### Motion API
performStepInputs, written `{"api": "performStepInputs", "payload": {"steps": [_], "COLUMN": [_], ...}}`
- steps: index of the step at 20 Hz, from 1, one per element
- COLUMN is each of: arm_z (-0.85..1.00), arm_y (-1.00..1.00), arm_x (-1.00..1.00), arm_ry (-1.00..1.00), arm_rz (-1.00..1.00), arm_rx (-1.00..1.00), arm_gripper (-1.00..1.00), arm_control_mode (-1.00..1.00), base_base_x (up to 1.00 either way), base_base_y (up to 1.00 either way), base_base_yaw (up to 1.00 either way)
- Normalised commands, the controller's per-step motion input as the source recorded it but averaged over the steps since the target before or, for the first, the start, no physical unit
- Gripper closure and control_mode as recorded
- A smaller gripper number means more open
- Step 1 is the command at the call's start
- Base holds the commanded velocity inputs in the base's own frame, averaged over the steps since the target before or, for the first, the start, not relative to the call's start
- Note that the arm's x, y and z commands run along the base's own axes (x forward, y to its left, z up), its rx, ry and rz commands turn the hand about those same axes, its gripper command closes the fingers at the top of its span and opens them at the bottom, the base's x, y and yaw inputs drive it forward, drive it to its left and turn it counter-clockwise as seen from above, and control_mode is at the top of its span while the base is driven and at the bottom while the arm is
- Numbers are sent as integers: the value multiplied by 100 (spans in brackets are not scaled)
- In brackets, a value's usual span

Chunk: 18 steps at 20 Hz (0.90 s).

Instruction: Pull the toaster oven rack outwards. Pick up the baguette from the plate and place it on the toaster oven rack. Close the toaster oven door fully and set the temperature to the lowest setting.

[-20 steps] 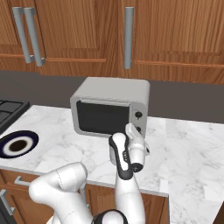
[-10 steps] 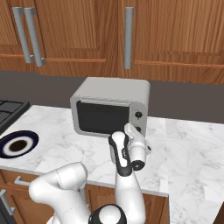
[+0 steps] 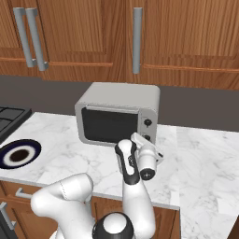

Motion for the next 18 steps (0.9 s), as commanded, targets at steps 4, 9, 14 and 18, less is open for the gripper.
{"api": "performStepInputs", "payload": {"steps": [4,9,14,18], "arm_z": [-18,-7,0,0], "arm_y": [-24,-20,-20,-21], "arm_x": [0,0,0,0], "arm_ry": [0,0,0,0], "arm_rz": [0,0,0,0], "arm_rx": [-14,-14,-15,-18], "arm_gripper": [100,100,100,100], "arm_control_mode": [-100,-100,-100,-100], "base_base_x": [0,0,0,0], "base_base_y": [0,0,0,0], "base_base_yaw": [0,0,0,0]}}
